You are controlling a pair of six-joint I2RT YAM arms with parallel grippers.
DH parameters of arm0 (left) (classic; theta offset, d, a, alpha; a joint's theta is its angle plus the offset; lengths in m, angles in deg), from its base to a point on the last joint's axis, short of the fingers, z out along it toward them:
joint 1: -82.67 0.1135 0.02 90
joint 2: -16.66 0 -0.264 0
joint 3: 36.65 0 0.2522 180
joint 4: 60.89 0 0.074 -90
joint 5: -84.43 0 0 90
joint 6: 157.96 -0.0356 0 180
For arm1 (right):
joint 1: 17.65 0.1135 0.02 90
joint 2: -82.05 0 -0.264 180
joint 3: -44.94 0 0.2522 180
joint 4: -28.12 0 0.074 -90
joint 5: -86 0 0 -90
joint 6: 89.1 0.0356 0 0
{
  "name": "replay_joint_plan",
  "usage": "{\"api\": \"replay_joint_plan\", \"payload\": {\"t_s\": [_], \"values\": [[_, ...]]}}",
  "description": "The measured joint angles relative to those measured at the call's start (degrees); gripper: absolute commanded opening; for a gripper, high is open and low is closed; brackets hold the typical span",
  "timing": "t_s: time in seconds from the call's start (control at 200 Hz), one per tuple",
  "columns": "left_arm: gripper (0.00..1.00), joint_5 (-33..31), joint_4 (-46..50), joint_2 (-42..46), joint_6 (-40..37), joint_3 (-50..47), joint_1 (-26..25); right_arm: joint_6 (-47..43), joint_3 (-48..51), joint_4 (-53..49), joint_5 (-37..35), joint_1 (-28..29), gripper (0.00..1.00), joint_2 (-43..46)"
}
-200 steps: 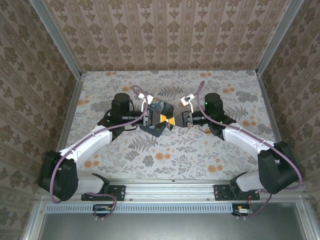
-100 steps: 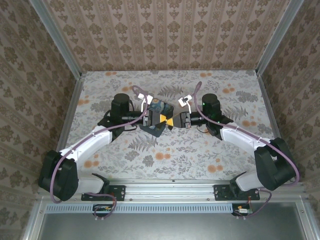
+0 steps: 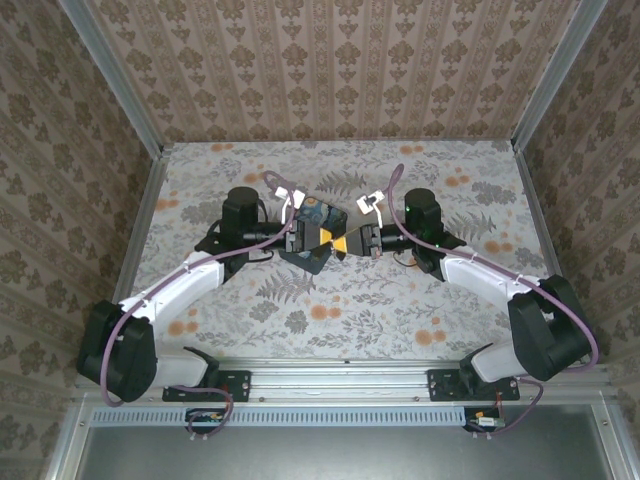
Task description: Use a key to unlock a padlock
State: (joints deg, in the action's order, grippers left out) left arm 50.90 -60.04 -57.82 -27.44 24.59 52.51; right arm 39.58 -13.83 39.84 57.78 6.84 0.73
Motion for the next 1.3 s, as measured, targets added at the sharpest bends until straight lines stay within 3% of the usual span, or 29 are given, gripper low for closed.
{"api": "replay_joint_plan", "payload": {"t_s": [0.105,0.25,0.415,0.57,0.805,0.94,1.11,1.3], "values": [[0.62,-1.9,3.4,0.7,-1.8,0.0,1.3,-2.0,0.8,-2.4,-0.1,-1.0,0.0,0.0],[0.63,-9.0,16.2,2.8,-9.5,2.8,3.0,-5.3,1.5,-8.3,-0.6,-3.9,0.0,1.2],[0.64,-25.8,32.5,3.0,-28.5,10.3,-1.9,-7.1,1.5,-14.2,-3.3,-7.5,0.0,2.3],[0.64,-36.9,39.1,0.4,-49.4,12.8,-9.6,-7.6,1.5,-22.1,-7.8,-14.2,0.0,3.2],[0.64,-41.5,45.4,-14.1,-78.8,24.4,-18.3,-8.1,1.5,-31.0,-15.7,-21.7,0.0,5.8],[0.64,-44.6,50.8,-24.6,-90.4,34.9,-20.1,-7.3,1.5,-32.6,-19.9,-24.4,0.0,7.1],[0.65,-48.7,58.4,-35.8,-98.7,45.7,-20.6,-5.5,2.8,-32.6,-22.0,-28.4,0.0,8.8],[0.66,-54.3,64.8,-46.6,-103.8,54.7,-21.6,-6.2,2.9,-35.1,-24.4,-29.0,0.0,13.1]]}}
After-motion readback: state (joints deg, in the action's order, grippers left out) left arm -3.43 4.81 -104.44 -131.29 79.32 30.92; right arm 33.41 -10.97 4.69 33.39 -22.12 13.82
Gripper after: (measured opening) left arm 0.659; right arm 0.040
